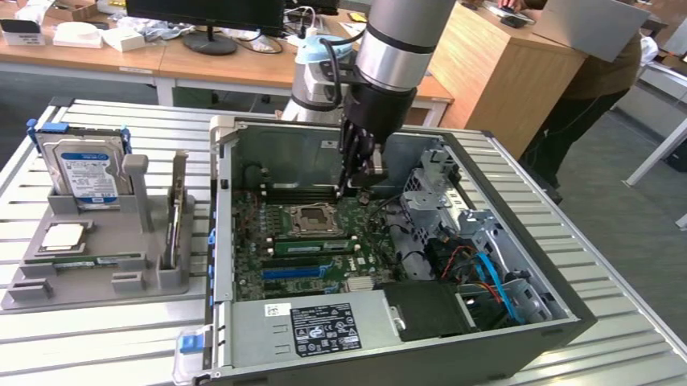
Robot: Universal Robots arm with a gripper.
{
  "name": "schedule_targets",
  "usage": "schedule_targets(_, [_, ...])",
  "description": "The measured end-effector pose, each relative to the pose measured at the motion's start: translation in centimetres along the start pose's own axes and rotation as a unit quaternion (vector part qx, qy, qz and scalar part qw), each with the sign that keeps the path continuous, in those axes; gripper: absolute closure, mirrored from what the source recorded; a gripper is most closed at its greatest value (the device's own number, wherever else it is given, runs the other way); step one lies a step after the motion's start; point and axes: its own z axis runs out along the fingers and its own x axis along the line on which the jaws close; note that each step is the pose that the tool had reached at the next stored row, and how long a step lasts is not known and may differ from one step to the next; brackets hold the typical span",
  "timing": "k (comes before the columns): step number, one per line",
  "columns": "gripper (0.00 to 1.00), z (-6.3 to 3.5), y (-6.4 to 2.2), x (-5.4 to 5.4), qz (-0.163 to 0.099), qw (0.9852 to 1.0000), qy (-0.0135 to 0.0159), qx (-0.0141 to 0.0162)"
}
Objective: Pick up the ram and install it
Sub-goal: 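Insert the ram into the slot, then press down the ram until it locks into place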
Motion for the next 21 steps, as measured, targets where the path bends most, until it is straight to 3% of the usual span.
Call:
schedule_targets(17, [0.75, -0.24, 0.0, -0.01, 0.0, 1.0, 0.0, 0.0])
schedule_targets(21, [0.9, -0.24, 0.0, -0.01, 0.0, 1.0, 0.0, 0.0])
